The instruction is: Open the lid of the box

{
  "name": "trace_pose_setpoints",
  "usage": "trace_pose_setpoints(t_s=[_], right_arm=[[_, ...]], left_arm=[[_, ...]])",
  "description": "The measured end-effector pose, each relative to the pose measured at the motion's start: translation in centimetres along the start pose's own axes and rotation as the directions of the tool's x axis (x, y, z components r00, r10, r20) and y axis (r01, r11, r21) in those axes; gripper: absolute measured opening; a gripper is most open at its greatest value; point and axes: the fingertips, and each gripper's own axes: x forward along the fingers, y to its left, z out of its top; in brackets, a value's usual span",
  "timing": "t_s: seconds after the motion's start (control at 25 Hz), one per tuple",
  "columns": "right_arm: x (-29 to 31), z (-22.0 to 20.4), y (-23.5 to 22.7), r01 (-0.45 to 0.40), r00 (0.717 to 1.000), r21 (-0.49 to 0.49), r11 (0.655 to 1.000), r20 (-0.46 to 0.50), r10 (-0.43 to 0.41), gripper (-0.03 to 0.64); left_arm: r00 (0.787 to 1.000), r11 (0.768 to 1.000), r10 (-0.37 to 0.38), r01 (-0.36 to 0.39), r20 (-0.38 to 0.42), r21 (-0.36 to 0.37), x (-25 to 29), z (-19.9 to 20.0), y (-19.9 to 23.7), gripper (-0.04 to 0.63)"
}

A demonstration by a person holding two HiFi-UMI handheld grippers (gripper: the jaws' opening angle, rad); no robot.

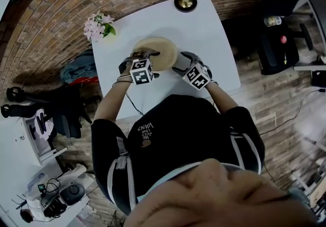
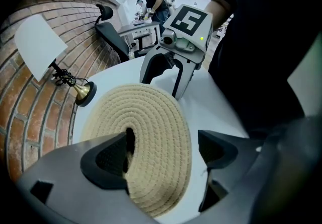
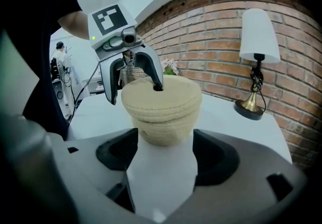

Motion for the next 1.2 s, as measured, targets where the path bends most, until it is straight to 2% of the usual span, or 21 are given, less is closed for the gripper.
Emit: trace_pose_setpoints(t_s=[0.24,0.6,0.88,1.2], right_arm=[[0.7,0.0,-0.4,0.001,1.000,-0.020,1.000,-0.007,-0.001,0.313],[1.0,0.2,-0.3,-0.005,1.000,-0.022,1.000,-0.010,0.005,0.313],[1.6,0.4,-0.1,-0.021,1.000,-0.046,0.999,-0.016,0.021,0.314],[1.8,0.5,-0.2,-0.019,1.000,-0.043,0.999,-0.019,0.018,0.316]], left_arm=[[0.997,1.000,-0.001,0.001,-0.073,-0.009,1.0,-0.5,-0.1,0.431],[0.992,1.000,-0.010,0.010,-0.123,-0.002,2.2,-0.7,-0.3,0.431],[0.990,1.000,0.015,-0.017,-0.142,-0.015,3.0,-1.0,-0.2,0.431],[0.992,0.998,0.038,-0.042,-0.117,-0.035,3.4,-1.0,0.4,0.416]])
